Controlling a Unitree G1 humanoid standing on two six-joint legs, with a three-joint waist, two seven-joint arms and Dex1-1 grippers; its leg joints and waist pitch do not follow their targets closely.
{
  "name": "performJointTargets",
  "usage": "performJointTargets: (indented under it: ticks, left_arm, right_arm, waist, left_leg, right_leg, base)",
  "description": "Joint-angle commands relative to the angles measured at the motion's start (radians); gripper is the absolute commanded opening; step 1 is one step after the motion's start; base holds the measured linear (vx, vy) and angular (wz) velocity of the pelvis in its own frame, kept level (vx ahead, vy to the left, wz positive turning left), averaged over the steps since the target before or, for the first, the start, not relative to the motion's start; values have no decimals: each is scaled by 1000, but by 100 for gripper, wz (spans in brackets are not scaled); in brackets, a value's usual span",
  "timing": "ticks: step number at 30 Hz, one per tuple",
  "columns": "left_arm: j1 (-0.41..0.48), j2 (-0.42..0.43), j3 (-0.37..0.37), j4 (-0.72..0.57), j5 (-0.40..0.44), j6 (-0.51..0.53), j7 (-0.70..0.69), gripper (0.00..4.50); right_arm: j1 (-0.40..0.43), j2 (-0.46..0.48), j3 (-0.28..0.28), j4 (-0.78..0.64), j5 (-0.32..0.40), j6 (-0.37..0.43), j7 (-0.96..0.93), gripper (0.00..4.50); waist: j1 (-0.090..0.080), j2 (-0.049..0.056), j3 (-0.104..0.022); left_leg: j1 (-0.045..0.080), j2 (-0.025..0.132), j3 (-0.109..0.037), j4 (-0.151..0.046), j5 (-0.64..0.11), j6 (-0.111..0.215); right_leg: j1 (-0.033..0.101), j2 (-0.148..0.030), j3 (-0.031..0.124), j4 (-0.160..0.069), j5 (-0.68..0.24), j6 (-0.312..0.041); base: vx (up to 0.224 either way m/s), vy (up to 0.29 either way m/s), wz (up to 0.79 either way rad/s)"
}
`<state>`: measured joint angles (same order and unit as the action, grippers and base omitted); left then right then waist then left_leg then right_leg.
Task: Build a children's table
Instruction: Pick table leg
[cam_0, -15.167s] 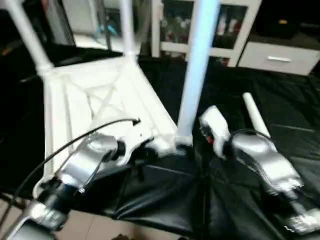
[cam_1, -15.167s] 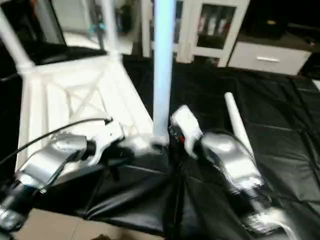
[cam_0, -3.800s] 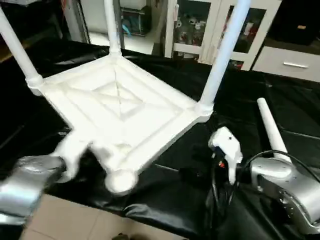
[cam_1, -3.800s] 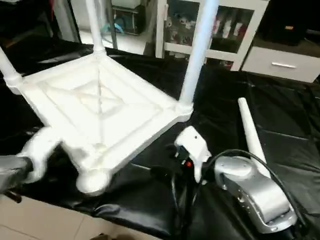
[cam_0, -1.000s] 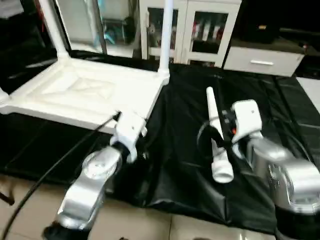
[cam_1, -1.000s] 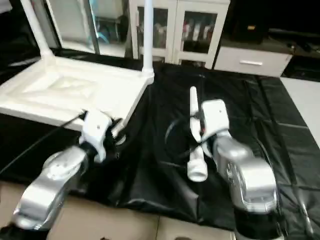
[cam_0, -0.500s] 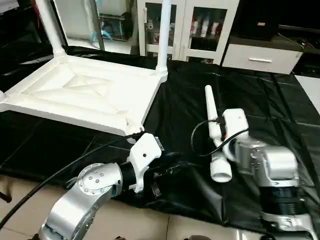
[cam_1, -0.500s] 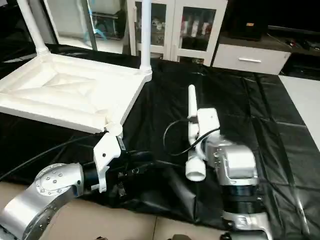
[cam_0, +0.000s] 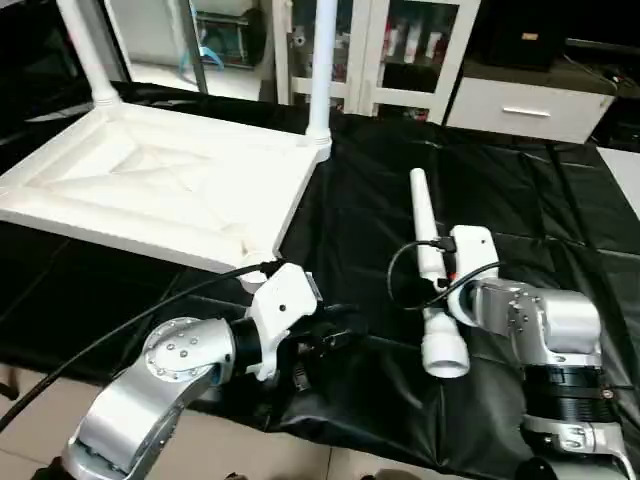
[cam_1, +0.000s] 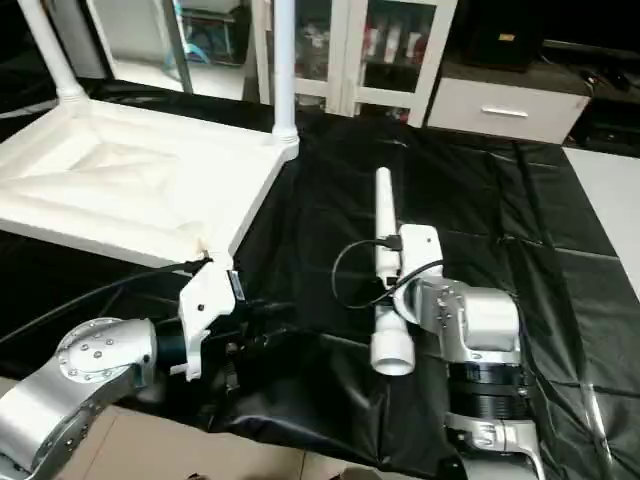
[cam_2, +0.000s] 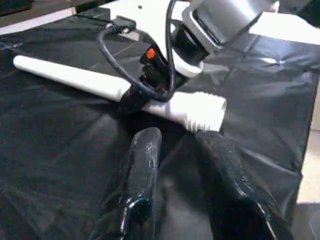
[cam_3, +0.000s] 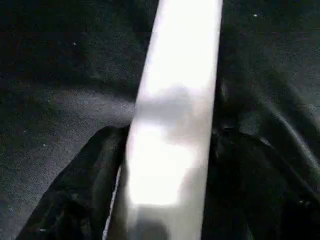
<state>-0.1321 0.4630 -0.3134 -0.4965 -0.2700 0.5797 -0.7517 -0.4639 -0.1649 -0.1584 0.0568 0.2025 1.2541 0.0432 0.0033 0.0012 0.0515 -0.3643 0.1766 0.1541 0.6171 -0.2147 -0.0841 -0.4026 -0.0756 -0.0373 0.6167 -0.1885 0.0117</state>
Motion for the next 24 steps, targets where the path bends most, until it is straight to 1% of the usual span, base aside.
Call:
performJointTargets:
  ticks: [1,2,3,5,6,7,9,10,12,13,14,15,16,17,19,20,21,22,23,24]
  left_arm:
    - [-14,16,-9,-34,-12,23,-15,176]
    - [-12,24,-9,-41,-17,31,-22,181]
    - [-9,33,-8,-47,-19,31,-26,195]
    - [-3,42,-7,-49,-15,27,-29,220]
    - [2,50,-7,-43,-3,16,-29,223]
    - [2,51,-7,-41,-1,13,-29,223]
    - [9,58,-2,-33,5,3,-28,234]
    - [10,60,1,-31,5,3,-26,247]
    - [8,56,12,-23,1,5,-18,264]
    - [5,53,14,-19,-2,5,-16,269]
    - [3,51,16,-16,-5,5,-15,269]
    - [3,52,16,-15,-5,4,-15,278]
    - [0,51,15,-11,-4,2,-15,302]
    - [-3,50,13,-5,-1,-4,-14,305]
    - [-3,51,14,-3,0,-8,-15,309]
    - [1,53,21,-6,-4,-9,-15,337]
    - [2,51,29,-9,-9,-7,-11,337]
    - [-1,36,38,2,-19,-10,-3,347]
    - [-6,2,48,30,-22,-31,20,352]
    - [-6,1,48,30,-22,-31,21,352]
  right_arm:
    - [16,-10,-14,-35,5,23,1,299]
    - [22,-11,-14,-47,6,30,3,288]
    - [28,-9,-15,-61,6,38,2,276]
    - [35,-8,-20,-80,7,46,1,264]
    - [45,-4,-25,-93,8,46,-2,259]
    - [46,-3,-26,-95,8,46,-3,259]
    - [57,7,-30,-107,9,45,-7,237]
    - [62,11,-33,-114,10,45,-9,228]
    - [67,18,-38,-128,11,42,-10,217]
    - [69,18,-39,-132,11,40,-9,202]
    - [70,18,-39,-135,12,39,-7,192]
    - [71,19,-39,-138,12,38,-7,192]
    - [72,17,-39,-139,12,35,-4,186]
    - [74,16,-38,-144,12,29,-2,185]
    - [76,18,-37,-148,11,27,-2,183]
    - [76,22,-37,-159,13,29,-2,181]
    - [74,24,-40,-169,17,33,1,181]
    - [71,24,-47,-174,26,23,13,181]
    - [83,19,-56,-185,34,0,28,181]
    - [83,19,-56,-185,34,0,28,181]
  waist:
    - [2,7,-54]
    - [2,5,-55]
    - [2,5,-53]
    - [1,4,-52]
    - [1,11,-52]
    - [-1,7,-53]
    - [-1,6,-54]
    - [-1,9,-53]
    - [-2,16,-54]
    - [-2,12,-54]
    - [-2,11,-54]
    - [-2,6,-54]
    - [-1,5,-54]
    - [0,8,-53]
    - [-1,9,-53]
    - [-1,15,-53]
    - [-2,13,-54]
    - [-1,22,-54]
    - [-1,-6,-54]
    - [2,1,-53]
  left_leg:
    - [9,29,4,-85,-163,-48]
    - [11,28,5,-85,-175,-51]
    - [10,28,5,-86,-178,-52]
    - [8,28,3,-88,-191,-55]
    - [8,27,1,-88,-195,-58]
    - [10,27,2,-87,-202,-60]
    - [9,27,1,-88,-197,-60]
    - [7,26,1,-88,-195,-61]
    - [10,25,1,-87,-198,-64]
    - [9,26,1,-87,-198,-64]
    - [9,26,1,-87,-197,-62]
    - [8,26,1,-87,-196,-60]
    - [7,26,1,-87,-194,-59]
    - [8,25,1,-87,-197,-58]
    - [9,25,1,-87,-199,-59]
    - [9,26,0,-88,-201,-63]
    - [9,26,0,-87,-198,-63]
    - [9,25,-1,-87,-197,-65]
    - [5,26,2,-87,-193,-53]
    - [6,27,2,-87,-187,-51]
  right_leg:
    - [45,-37,39,-65,-188,-184]
    - [44,-37,39,-68,-201,-177]
    - [44,-37,40,-68,-205,-175]
    - [44,-35,39,-69,-228,-160]
    - [44,-35,39,-68,-234,-160]
    - [42,-35,39,-71,-241,-155]
    - [42,-35,39,-70,-238,-156]
    - [43,-34,39,-69,-231,-156]
    - [41,-33,39,-70,-227,-158]
    - [42,-32,39,-69,-221,-159]
    - [42,-32,39,-69,-218,-162]
    - [43,-32,39,-69,-221,-163]
    - [43,-33,39,-69,-228,-163]
    - [42,-33,39,-70,-238,-161]
    - [41,-33,39,-70,-243,-158]
    - [41,-33,39,-70,-235,-159]
    - [41,-33,39,-69,-228,-160]
    - [42,-33,39,-67,-216,-165]
    - [46,-34,40,-70,-225,-164]
    - [46,-36,41,-70,-230,-164]
  base:
    - [0,0,0]
    - [0,0,0]
    - [0,0,0]
    - [0,0,0]
    - [0,0,0]
    - [0,0,0]
    - [0,0,0]
    - [0,0,0]
    - [0,0,0]
    - [0,0,0]
    - [0,0,0]
    - [0,0,0]
    - [0,0,0]
    - [0,0,0]
    - [0,0,0]
    - [0,0,0]
    - [0,0,0]
    - [0,0,0]
    - [0,0,0]
    - [0,0,0]
